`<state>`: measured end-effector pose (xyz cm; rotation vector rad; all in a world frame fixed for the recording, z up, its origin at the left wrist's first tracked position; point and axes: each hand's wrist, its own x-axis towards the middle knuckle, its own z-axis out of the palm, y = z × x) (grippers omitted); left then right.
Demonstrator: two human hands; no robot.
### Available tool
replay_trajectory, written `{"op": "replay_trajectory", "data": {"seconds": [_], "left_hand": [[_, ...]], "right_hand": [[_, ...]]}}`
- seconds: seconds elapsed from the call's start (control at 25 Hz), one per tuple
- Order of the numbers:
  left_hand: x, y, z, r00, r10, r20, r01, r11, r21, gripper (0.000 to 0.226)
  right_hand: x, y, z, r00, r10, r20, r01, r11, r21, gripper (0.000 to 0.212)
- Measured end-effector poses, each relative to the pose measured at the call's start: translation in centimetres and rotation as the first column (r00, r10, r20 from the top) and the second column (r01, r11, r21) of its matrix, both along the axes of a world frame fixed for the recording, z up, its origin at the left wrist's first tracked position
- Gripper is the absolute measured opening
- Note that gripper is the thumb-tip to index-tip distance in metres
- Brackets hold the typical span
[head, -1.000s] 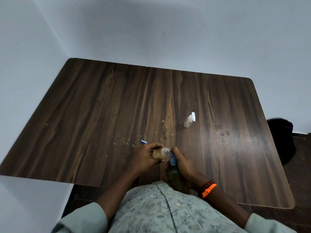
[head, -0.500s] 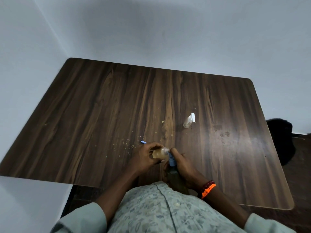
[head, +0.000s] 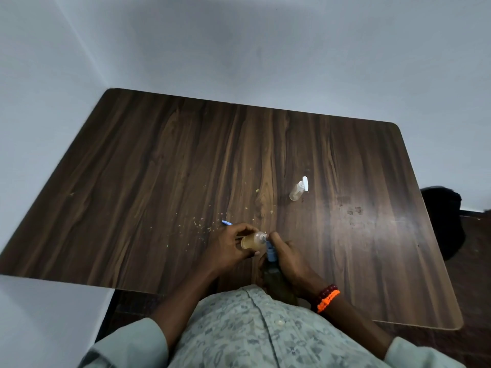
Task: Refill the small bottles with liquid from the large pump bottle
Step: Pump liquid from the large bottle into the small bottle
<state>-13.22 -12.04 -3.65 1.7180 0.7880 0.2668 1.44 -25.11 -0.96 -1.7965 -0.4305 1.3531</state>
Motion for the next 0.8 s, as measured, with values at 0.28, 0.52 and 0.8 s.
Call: {"op": "replay_trajectory", "data": {"seconds": [0.28, 0.52, 0.8], "left_hand": [[-0.11, 0.16, 0.01, 1.0, 0.019, 0.006, -0.019, 1.0, -0.018, 0.04], [0.06, -0.1, 0.01, 1.0, 0.005, -0.001, -0.005, 1.0, -0.015, 0.042], [-0.18, 0.08, 0.07, 1.0, 0.024, 0.016, -0.024, 1.0, -0.018, 0.04]], "right_hand": [[-0.15, 0.37, 0.2, 0.999, 0.024, -0.022, -0.023, 0.998, 0.062, 0.073], [0.14, 0.06, 0.02, 0.997, 0.051, 0.054, -0.053, 0.998, 0.045, 0.076], [-0.19, 0.29, -0.38, 0.998, -0.013, -0.061, 0.019, 0.995, 0.101, 0.075]]}}
